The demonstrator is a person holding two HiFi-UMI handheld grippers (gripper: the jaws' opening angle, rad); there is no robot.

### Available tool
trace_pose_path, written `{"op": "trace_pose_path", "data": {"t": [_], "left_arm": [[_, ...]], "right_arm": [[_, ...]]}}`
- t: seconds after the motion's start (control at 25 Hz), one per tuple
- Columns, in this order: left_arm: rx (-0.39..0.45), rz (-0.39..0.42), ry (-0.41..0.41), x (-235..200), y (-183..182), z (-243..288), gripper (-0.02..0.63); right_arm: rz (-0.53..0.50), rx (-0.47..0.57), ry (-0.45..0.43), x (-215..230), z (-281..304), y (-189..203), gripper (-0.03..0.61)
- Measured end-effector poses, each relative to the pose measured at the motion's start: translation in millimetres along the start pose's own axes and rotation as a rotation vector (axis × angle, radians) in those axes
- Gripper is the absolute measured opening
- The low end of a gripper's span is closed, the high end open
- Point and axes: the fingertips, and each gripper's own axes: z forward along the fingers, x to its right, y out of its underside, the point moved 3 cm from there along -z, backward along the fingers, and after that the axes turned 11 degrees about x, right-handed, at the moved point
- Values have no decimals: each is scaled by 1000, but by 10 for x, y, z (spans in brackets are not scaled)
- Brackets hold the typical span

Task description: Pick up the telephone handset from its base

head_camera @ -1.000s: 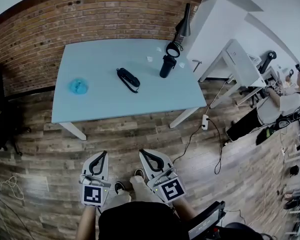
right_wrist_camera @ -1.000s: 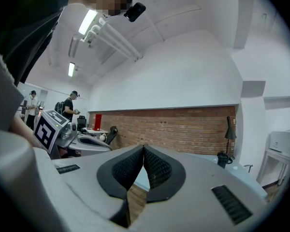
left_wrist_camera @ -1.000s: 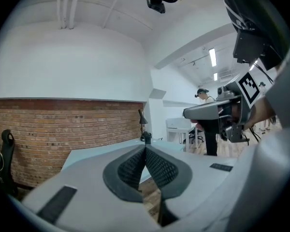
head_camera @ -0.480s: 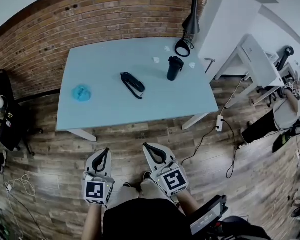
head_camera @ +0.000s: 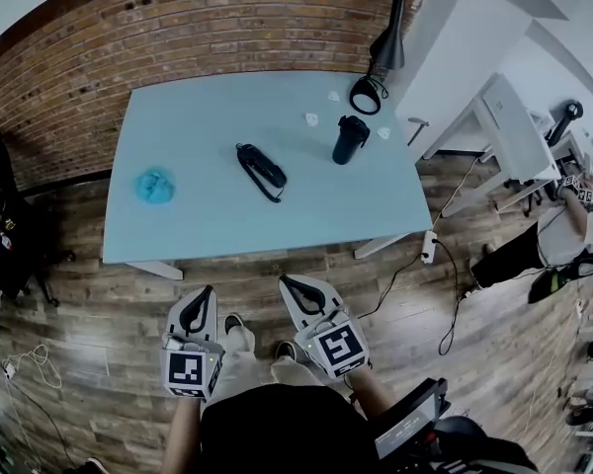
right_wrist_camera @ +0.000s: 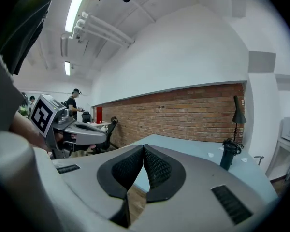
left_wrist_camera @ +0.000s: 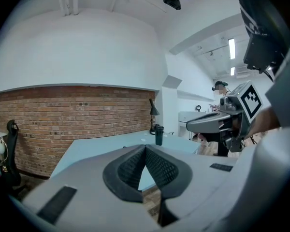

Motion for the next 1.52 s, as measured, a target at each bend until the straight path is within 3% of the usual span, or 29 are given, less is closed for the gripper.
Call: {"op": "trace_pose_path", "data": {"t": [0.44,0.64,0.76,0.92,1.08,1.2,1.36,1.52], "left_arm": [[60,-38,127,-814,-110,627,17],[85,-41,161,-1128,-130,917,17],[79,-56,170,-1190,-74,1047,17],[54,-57,185,-1179,0,1327,17],[12,-22,172,-1220,-3,1715,17],[11,-45,151,-1183,-32,2003,17],[-5,-44,129,-1173,-174,2351,18],[-25,-86,70,-1207,-112,2574,18]], "right_arm": [[-102,-121,-60,-334,1143,-97,10],[-209,-197,-92,-449,1509,-7,10],[-194,-215,-83,-354,1631,97,10],[-157,-218,-36,38,1777,188,11],[-118,-245,-58,552,2020,402,10],[-71,-295,-41,1065,2114,610,11],[-137,-339,-18,1664,2378,714,10],[-121,-337,22,1992,2611,953,11]]}}
